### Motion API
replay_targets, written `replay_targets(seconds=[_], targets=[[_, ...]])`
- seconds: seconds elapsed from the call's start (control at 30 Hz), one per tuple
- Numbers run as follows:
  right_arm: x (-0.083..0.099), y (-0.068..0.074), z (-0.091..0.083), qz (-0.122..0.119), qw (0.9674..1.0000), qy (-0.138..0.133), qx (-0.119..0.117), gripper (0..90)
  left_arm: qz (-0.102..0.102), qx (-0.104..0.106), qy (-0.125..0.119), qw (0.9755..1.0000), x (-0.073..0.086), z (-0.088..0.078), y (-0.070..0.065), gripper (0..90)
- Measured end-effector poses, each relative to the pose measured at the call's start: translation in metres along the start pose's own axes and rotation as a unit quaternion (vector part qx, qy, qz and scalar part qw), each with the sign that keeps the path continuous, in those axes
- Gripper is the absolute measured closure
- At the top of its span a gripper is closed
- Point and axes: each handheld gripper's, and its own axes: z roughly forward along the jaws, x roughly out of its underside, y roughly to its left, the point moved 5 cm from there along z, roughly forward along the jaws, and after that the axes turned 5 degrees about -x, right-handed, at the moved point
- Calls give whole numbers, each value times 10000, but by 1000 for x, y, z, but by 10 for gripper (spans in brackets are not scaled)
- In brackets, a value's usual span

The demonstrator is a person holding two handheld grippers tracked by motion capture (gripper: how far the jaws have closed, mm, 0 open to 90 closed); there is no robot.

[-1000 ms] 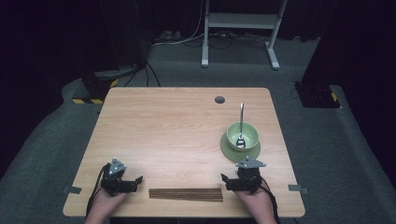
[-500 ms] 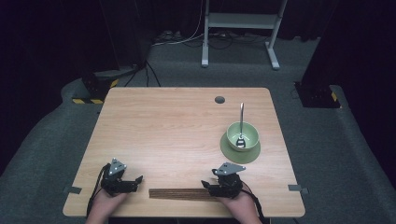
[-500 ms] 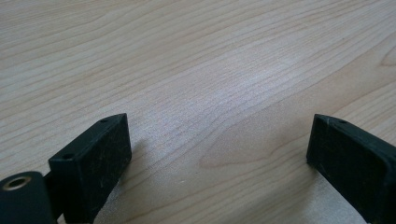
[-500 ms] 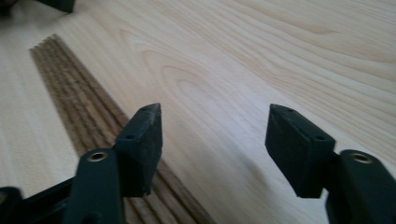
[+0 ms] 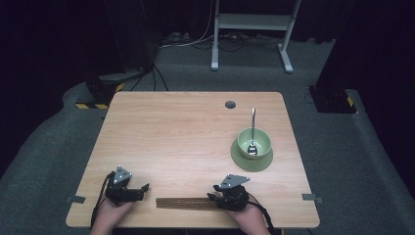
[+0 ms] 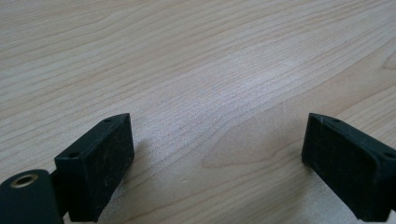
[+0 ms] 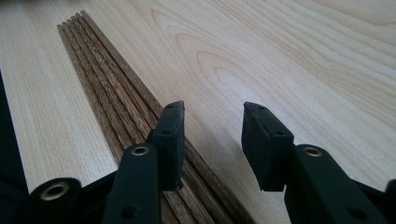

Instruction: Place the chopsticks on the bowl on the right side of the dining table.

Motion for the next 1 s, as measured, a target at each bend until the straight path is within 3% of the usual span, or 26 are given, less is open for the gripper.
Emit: replay_targets(seconds=[0.37,1.0], targets=[[3,3,1,-58,9999,116,-108,686,11,0,-20,10000,0,0,-1,99],[7,-18,-8,-11,9996,187,224,720,-10,28,-20,10000,0,0,-1,108]])
